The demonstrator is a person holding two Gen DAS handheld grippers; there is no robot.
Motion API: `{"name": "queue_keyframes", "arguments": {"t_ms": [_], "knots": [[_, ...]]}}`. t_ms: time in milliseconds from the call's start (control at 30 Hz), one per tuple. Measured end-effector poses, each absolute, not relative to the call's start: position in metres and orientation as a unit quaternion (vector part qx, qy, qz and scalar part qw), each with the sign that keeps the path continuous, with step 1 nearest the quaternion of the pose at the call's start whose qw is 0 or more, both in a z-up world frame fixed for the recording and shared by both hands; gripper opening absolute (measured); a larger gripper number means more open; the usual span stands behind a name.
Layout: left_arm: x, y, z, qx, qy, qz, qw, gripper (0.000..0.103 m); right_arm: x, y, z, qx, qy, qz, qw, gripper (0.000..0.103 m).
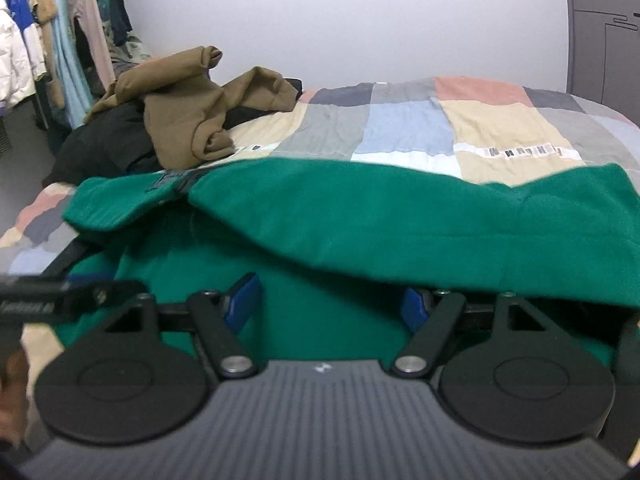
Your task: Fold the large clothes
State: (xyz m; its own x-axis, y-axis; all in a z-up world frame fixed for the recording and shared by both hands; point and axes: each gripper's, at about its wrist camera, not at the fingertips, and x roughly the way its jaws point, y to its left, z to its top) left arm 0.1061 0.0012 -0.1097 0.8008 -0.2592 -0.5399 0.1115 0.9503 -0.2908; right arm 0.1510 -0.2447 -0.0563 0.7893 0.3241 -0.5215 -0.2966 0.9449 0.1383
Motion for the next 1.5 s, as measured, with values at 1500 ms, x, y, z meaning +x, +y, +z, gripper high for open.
{"name": "queue_keyframes", "arguments": {"t_ms": [1500], "knots": [[0.108, 0.046, -0.120, -0.186, 0.277, -0.097, 0.938, 0.070, 0.344, -0.035, -0.086, -0.065, 0.424, 0.188, 0.884, 0.058]]}}
